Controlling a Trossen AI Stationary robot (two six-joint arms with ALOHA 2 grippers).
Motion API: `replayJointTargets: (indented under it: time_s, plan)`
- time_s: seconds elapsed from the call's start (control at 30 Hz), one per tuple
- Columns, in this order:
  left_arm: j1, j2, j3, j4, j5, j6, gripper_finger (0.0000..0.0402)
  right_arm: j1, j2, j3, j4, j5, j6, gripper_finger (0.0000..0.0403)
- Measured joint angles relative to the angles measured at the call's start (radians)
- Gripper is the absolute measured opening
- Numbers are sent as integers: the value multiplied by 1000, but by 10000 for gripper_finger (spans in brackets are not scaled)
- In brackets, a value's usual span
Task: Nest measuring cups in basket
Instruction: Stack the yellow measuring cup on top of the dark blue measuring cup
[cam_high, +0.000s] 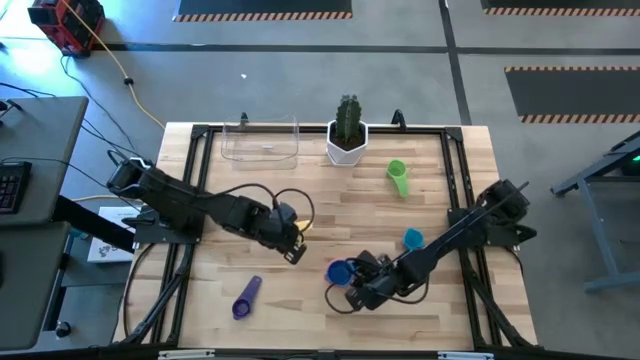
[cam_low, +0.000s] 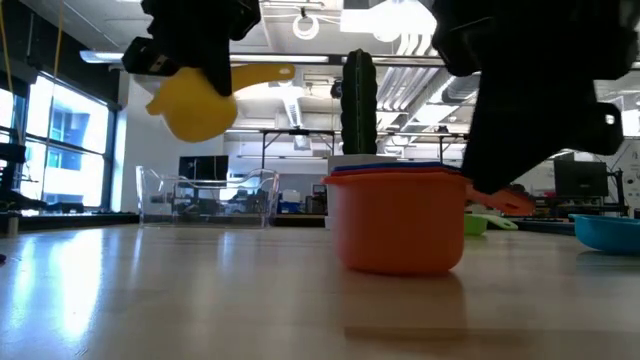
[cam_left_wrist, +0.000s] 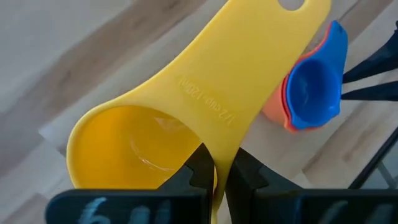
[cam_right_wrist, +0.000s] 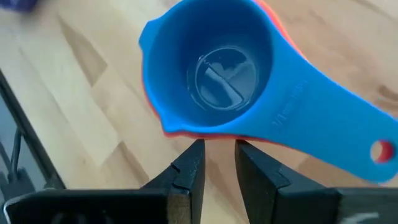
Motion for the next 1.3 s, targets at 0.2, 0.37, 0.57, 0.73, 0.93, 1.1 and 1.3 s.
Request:
replayJointTargets:
  time_s: [0.2, 0.37, 0.57, 0.73, 0.93, 1.1, 1.3]
  plan:
    - [55, 0, 0, 0, 21, 81, 15, -55, 0, 0, 24, -9, -33, 80]
    - [89, 0, 0, 0, 24, 150, 15, -99, 15, 0, 71, -32, -70, 80]
    - [122, 0, 0, -4, 77, 216, 15, -144, 73, 0, 177, -104, -97, 80]
    - [135, 0, 0, -6, 81, 223, 15, -169, 85, 0, 245, -128, -105, 80]
    - [140, 0, 0, -13, 108, 250, 15, -194, 85, 0, 298, -148, -120, 80]
    - [127, 0, 0, 0, 128, 203, 15, -207, 70, 3, 286, -160, -141, 80]
    - [72, 0, 0, 48, 129, 112, 15, -176, 49, 91, 133, -148, -179, 80]
